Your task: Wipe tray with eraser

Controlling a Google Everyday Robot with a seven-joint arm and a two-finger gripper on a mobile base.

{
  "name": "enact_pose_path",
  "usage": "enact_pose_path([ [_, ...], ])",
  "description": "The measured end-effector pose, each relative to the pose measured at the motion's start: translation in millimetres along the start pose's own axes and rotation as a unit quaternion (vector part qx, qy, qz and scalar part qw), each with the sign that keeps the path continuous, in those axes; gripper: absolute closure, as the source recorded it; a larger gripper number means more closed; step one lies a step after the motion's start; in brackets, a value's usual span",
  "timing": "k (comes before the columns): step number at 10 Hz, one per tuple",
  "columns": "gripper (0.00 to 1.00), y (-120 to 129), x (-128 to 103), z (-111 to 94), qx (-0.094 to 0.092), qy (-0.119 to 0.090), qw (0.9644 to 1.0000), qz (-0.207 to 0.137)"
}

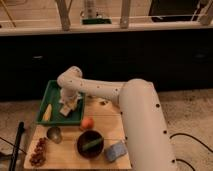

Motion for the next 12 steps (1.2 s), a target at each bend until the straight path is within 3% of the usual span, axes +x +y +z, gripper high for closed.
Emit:
enact_pose_path([
  [4, 1.00, -2.4, -8.0, 10.2, -0.010, -0.023, 0.9995, -0.019],
  [7, 1.00, 2.5, -2.7, 12.4, -0.020, -0.021, 0.9995, -0.010],
  [12, 1.00, -14.0, 16.9, 5.4, -0.006, -0.014, 0.9999, -0.003],
])
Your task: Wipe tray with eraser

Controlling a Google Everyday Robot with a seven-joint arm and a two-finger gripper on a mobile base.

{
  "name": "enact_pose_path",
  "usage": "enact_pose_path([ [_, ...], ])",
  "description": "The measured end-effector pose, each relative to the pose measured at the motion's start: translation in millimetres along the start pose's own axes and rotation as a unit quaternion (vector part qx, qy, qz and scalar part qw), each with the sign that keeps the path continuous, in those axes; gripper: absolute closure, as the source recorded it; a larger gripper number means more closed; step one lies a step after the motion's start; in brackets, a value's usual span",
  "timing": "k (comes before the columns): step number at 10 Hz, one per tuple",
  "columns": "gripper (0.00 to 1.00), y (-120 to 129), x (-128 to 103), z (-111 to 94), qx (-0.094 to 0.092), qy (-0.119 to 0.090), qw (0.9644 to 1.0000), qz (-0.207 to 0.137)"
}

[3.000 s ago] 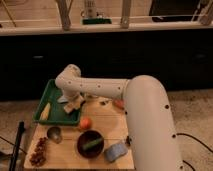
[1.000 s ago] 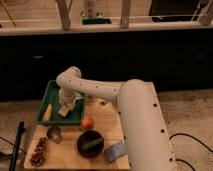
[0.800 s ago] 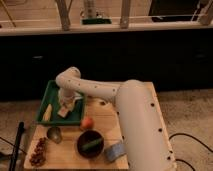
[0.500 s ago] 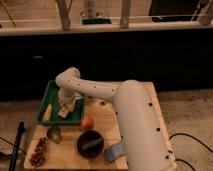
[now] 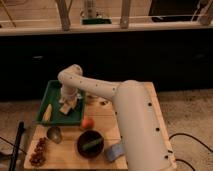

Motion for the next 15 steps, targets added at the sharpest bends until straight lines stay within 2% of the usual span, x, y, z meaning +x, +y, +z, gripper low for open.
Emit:
enact_pose_path([
  [2, 1.00, -15.9, -5.1, 1.4, 0.003, -0.003, 0.9999, -0.016],
  [5, 1.00, -38.9, -39.3, 12.1, -0.002, -0.020, 0.9974, -0.069],
  [8, 1.00, -18.0, -65.9, 15.1, -0.021, -0.032, 0.9941, -0.102],
  [11, 1.00, 18.9, -60.4, 9.7, -0.038, -0.031, 0.9944, -0.094],
  [13, 1.00, 37.6, -46.4, 6.7, -0.052, -0.024, 0.9955, -0.075],
  [15, 1.00, 36.8, -26.2, 2.0, -0.050, -0.008, 0.9973, -0.053],
])
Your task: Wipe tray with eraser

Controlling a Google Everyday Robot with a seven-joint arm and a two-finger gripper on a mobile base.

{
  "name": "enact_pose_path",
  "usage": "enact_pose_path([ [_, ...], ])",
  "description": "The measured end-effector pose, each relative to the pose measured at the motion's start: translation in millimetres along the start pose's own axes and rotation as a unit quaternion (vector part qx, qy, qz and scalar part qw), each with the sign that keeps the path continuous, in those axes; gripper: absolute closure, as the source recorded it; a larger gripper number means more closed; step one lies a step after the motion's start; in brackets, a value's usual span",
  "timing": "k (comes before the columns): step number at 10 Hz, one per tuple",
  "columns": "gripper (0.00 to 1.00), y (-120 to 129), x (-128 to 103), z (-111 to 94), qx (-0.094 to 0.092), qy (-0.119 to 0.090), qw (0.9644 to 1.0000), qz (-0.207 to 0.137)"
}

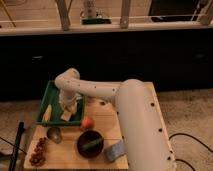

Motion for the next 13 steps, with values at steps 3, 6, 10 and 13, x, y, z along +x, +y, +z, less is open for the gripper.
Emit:
enact_pose_path([
  [3, 1.00, -8.7, 28.0, -8.6, 0.006, 0.018, 0.9996, 0.019],
  [6, 1.00, -35.6, 28.1, -10.1, 0.016, 0.021, 0.9996, 0.003],
  [10, 1.00, -78.5, -15.6, -1.8, 0.015, 0.012, 0.9971, -0.074],
  [13, 1.00, -68.5, -30.5, 1.7, 0.008, 0.005, 0.9960, -0.089],
])
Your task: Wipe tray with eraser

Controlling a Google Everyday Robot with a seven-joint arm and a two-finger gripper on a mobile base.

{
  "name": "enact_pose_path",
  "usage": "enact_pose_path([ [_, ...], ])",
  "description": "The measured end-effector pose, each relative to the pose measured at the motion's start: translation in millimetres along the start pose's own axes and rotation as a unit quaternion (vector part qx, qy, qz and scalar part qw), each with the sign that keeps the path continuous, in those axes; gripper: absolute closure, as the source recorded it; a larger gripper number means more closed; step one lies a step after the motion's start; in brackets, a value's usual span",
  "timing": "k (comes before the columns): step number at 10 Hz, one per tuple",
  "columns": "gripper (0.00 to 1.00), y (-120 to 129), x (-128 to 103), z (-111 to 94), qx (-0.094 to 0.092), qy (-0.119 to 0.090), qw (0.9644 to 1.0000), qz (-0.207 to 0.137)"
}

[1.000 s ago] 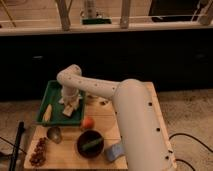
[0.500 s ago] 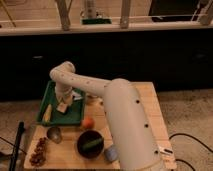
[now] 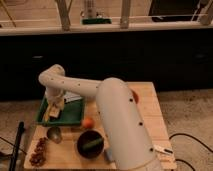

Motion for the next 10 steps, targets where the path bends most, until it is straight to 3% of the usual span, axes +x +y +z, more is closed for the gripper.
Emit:
enact_pose_path([
  [4, 1.00, 62.7, 6.6, 3.7, -0.020, -0.009, 0.9990, 0.038],
  [6, 1.00, 96.2, 19.6, 0.2, -0.035, -0.002, 0.9966, 0.074],
  [10, 1.00, 89.1, 53.1, -11.2, -0.025, 0.036, 0.9926, 0.114],
])
